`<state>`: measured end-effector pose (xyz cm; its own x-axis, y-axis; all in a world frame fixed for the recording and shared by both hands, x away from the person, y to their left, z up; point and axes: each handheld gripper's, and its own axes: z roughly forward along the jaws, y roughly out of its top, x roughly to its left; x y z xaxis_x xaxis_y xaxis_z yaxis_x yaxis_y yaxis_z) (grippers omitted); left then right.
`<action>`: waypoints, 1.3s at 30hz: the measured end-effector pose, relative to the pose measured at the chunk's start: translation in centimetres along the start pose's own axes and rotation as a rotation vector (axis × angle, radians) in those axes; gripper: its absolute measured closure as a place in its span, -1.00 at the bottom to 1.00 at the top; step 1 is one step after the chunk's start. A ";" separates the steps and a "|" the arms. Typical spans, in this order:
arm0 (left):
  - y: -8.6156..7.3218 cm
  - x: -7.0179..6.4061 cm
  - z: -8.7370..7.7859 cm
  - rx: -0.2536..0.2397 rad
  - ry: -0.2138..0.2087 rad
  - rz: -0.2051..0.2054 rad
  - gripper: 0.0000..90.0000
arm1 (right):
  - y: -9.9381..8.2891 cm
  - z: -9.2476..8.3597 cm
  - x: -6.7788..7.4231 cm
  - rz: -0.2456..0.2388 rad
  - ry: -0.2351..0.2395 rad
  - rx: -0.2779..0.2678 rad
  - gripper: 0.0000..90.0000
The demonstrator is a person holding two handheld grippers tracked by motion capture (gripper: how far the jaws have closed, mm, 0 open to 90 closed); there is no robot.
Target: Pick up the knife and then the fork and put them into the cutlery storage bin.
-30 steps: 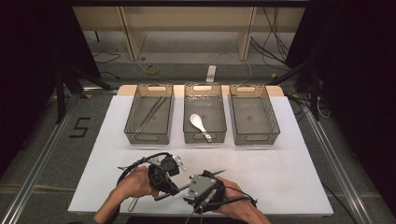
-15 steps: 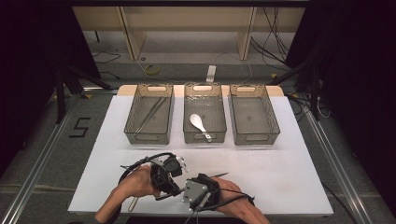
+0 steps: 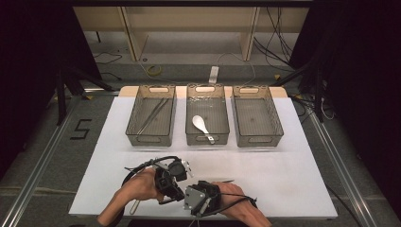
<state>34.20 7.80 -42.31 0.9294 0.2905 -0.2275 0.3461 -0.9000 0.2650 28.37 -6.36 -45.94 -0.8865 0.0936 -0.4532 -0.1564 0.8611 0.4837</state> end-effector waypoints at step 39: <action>-4.8 3.0 -6.7 -0.476 0.279 -0.302 -0.51 | -4.8 -2.7 -5.6 0.166 -0.073 0.076 0.85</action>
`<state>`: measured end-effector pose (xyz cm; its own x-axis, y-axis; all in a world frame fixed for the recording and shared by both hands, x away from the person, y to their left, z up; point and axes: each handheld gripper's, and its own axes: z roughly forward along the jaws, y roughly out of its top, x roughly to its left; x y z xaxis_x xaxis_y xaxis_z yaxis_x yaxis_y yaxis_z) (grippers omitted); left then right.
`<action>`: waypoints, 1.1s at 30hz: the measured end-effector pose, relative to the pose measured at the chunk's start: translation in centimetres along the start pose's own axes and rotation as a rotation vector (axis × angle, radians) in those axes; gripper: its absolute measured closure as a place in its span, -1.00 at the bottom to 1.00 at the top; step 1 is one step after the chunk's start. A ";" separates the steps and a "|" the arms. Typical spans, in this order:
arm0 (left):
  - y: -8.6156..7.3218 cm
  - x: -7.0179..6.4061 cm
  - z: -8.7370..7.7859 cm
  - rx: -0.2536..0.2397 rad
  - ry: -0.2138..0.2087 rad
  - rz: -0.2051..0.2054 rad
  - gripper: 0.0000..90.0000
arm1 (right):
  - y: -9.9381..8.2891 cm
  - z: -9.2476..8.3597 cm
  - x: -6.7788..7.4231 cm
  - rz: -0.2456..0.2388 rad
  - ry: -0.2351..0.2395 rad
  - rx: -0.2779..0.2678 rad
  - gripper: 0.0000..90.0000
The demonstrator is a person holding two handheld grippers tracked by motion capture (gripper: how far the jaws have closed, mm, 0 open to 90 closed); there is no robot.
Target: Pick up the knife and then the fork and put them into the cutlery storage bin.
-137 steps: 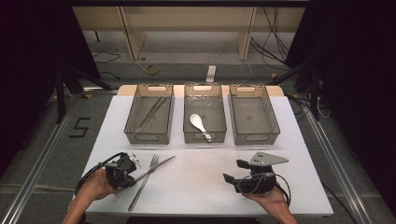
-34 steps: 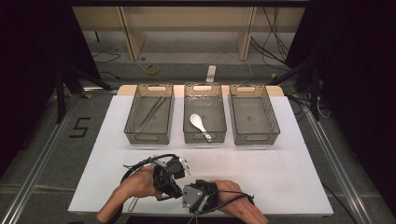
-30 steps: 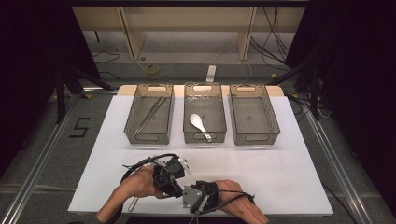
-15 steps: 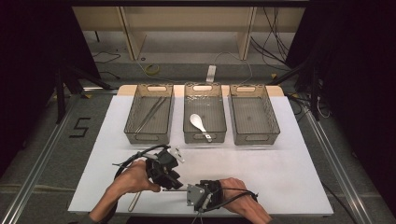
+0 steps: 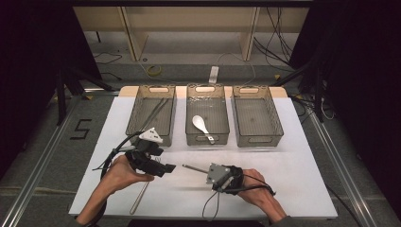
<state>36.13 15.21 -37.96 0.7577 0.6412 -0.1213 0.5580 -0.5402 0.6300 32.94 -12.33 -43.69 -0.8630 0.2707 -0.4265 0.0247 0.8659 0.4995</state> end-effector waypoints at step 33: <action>-6.8 1.9 -0.3 -0.146 0.131 -0.176 -0.63 | -3.5 -2.9 -18.7 0.663 -0.166 -0.036 0.85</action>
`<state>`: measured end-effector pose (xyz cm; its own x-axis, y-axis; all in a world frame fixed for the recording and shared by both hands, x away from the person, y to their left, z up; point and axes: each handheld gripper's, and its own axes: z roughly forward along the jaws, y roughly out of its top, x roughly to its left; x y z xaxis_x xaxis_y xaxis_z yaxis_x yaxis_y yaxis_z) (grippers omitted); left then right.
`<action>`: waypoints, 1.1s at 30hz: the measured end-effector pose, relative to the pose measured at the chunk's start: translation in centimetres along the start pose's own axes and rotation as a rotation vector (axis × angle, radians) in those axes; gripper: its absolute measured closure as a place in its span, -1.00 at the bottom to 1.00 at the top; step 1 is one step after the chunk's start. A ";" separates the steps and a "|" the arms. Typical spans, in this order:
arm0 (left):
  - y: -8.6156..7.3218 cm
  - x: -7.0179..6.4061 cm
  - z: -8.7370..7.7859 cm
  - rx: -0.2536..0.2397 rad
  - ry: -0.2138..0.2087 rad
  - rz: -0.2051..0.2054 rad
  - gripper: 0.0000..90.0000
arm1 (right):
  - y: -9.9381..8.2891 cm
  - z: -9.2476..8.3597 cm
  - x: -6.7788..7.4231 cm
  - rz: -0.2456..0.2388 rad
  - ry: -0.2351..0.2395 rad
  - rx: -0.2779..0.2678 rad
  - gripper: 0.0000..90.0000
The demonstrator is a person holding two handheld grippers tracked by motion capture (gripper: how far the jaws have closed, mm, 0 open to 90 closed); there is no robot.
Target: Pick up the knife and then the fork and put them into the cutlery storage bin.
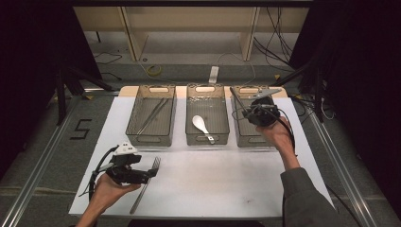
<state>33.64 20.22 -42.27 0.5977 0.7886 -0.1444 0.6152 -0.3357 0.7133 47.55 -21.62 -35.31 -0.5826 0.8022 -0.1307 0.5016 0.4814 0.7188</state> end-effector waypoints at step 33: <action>-0.8 -0.3 -0.7 -0.043 -0.043 -0.006 -0.63 | 2.7 6.0 -4.8 0.197 -0.079 0.097 0.85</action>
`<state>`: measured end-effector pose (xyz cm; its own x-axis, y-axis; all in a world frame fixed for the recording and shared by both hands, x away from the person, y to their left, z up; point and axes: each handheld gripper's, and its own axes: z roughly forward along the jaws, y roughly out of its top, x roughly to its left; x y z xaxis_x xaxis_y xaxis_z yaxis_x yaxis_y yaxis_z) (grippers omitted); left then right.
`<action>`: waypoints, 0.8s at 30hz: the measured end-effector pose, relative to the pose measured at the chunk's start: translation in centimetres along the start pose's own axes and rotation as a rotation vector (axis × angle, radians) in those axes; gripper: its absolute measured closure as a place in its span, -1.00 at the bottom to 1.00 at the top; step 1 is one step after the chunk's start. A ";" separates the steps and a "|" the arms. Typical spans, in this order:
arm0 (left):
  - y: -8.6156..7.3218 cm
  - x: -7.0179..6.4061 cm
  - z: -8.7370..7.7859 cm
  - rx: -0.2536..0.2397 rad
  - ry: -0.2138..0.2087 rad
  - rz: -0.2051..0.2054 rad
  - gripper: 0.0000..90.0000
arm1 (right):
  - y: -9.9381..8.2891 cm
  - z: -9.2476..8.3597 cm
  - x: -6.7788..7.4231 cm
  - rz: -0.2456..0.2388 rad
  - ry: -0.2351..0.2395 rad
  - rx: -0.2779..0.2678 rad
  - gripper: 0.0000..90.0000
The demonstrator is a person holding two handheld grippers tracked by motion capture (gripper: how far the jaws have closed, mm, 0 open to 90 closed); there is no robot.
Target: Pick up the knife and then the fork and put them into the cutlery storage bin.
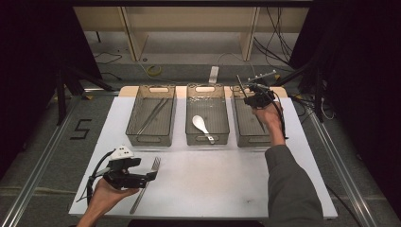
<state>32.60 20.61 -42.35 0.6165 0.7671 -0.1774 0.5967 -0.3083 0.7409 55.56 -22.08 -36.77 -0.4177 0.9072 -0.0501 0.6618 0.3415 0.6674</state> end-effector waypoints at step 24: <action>-0.1 0.0 0.1 0.013 0.002 0.002 -0.63 | -0.2 0.8 0.0 0.070 0.021 0.007 0.20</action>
<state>32.61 20.60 -42.44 0.6172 0.7672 -0.1746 0.6016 -0.3171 0.7331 55.89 -21.95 -37.51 -0.3828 0.9237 0.0122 0.6940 0.2788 0.6638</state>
